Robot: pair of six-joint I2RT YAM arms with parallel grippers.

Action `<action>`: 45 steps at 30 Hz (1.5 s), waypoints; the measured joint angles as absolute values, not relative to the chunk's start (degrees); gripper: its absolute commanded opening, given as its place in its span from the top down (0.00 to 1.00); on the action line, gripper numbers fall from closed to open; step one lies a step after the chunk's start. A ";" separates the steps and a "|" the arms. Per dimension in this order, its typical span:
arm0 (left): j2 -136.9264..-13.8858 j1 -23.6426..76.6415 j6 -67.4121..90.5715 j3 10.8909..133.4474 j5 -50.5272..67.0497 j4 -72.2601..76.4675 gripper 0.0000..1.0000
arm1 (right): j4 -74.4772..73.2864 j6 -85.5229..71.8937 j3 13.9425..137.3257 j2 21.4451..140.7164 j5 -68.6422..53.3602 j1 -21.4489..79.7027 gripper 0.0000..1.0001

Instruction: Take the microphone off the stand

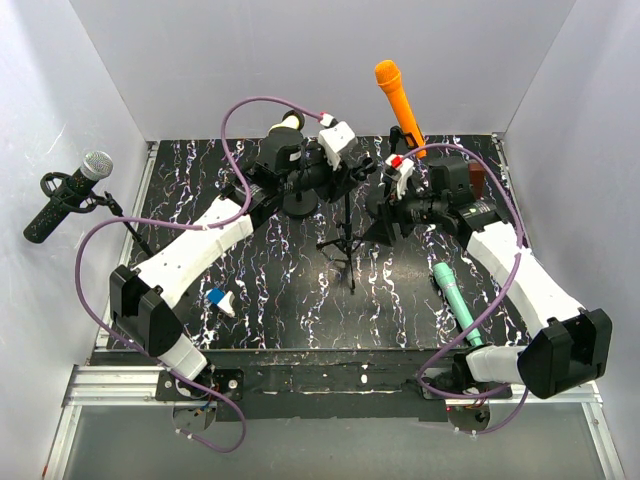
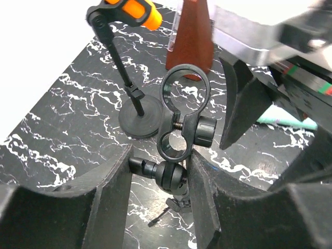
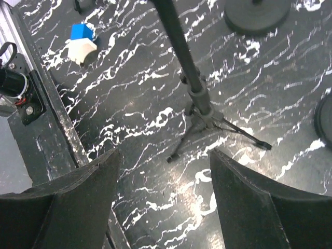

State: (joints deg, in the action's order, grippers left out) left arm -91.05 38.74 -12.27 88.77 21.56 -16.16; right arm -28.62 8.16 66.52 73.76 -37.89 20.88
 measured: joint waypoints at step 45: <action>-83.68 35.20 -13.47 85.67 23.59 -23.90 0.05 | 2.44 7.31 60.29 76.09 -22.17 28.91 0.99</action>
State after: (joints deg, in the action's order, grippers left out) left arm -83.68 35.20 -13.47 85.67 23.59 -23.90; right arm 2.44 7.31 60.29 76.09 -22.17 28.91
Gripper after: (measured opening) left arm 0.981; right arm 0.110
